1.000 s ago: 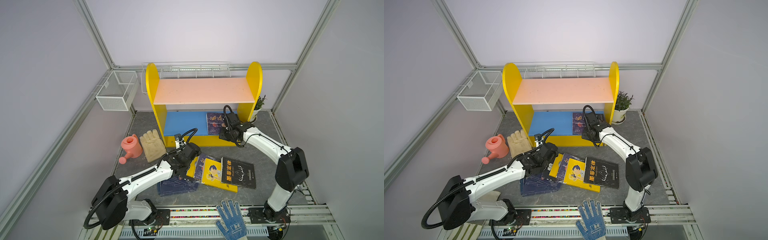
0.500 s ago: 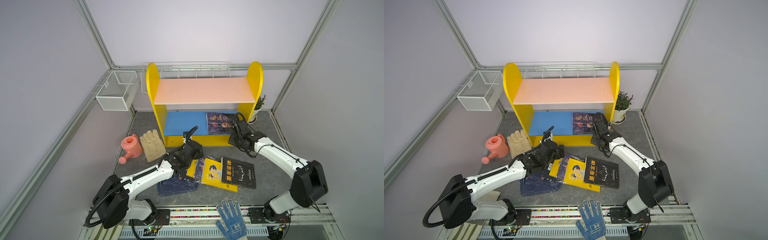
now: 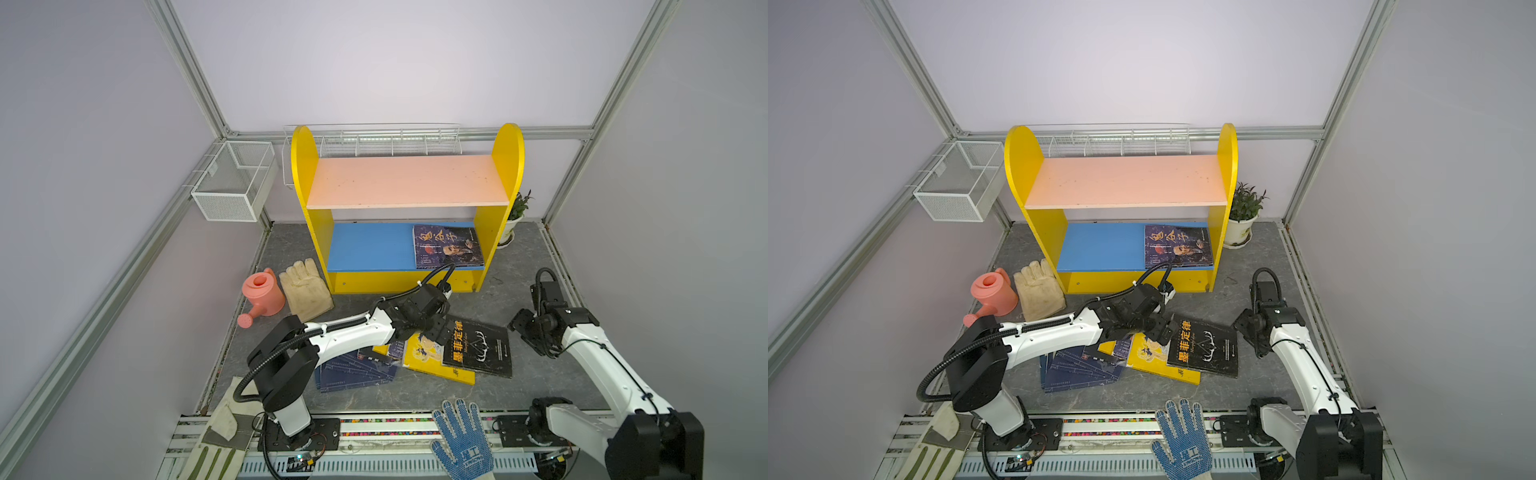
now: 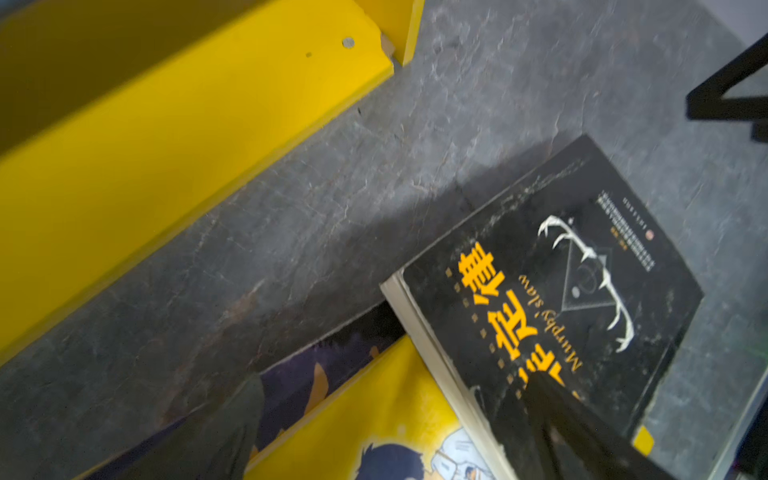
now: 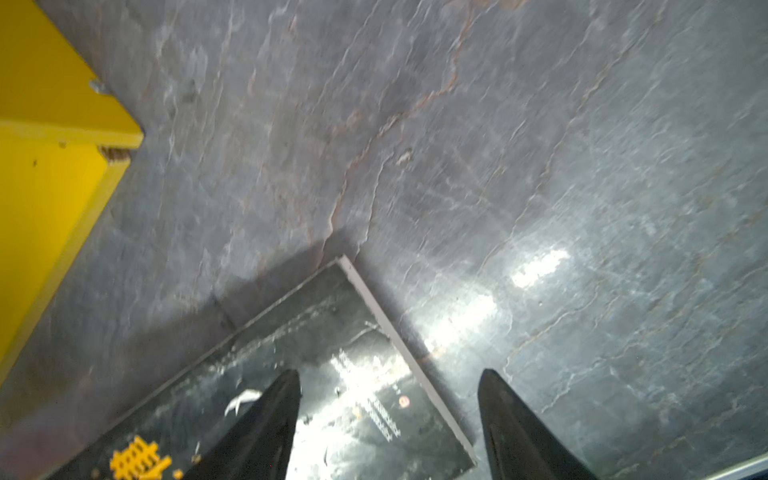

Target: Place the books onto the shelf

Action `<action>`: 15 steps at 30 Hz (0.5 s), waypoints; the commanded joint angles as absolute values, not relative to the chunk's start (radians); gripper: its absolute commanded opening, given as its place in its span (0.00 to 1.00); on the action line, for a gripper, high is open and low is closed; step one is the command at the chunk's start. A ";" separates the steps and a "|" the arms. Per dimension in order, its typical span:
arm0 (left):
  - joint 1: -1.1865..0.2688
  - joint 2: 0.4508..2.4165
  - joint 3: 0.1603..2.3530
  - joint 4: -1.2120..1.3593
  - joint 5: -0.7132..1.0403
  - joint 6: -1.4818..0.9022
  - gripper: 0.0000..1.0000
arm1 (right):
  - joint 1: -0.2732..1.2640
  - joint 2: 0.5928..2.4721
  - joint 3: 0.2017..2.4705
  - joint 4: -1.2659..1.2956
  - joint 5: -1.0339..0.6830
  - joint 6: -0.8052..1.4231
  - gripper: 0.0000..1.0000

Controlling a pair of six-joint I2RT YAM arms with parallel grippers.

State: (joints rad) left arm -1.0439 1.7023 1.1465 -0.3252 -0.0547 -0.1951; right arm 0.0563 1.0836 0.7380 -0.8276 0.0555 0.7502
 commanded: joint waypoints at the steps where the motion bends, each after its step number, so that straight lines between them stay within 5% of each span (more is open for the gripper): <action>1: -1.048 1.722 1.186 -0.413 0.003 -0.132 0.99 | 0.053 1.075 0.707 -0.933 -0.097 0.572 0.71; 15: -1.047 1.755 1.206 -0.525 -0.004 -0.130 1.00 | 0.155 1.224 0.609 -0.743 -0.311 0.512 0.69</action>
